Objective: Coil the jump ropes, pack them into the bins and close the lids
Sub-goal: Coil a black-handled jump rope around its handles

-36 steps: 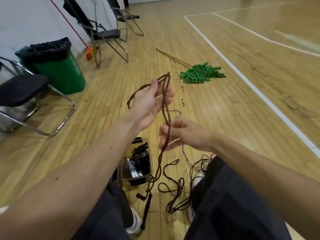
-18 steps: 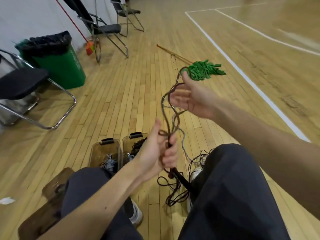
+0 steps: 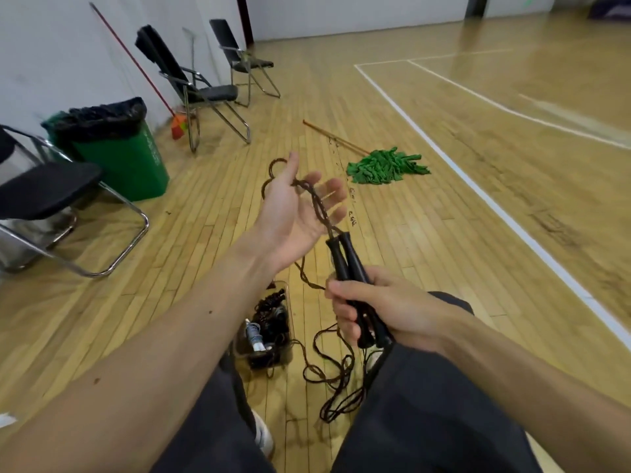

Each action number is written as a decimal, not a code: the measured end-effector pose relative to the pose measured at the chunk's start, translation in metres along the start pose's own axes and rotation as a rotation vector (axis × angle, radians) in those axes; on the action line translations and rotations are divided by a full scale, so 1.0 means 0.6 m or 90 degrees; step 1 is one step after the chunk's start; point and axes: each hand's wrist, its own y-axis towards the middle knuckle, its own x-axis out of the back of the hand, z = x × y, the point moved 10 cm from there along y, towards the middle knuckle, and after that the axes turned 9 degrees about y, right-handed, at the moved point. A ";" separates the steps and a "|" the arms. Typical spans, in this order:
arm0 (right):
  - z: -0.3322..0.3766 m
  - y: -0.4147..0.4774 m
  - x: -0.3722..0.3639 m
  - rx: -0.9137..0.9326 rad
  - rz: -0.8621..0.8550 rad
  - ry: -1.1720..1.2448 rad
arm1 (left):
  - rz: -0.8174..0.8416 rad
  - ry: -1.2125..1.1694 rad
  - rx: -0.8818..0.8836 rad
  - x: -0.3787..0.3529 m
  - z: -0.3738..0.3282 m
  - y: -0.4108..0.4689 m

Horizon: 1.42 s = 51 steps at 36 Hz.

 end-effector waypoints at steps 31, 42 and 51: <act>0.076 -0.189 -0.128 0.115 -0.117 0.023 | -0.160 0.701 -0.531 -0.091 -0.110 -0.295; 0.055 -0.213 -0.175 0.070 -0.013 0.075 | 0.016 0.620 -0.499 -0.131 -0.097 -0.298; -0.053 -0.209 -0.171 -0.022 -0.006 0.175 | -0.062 0.544 -0.370 -0.057 0.020 -0.294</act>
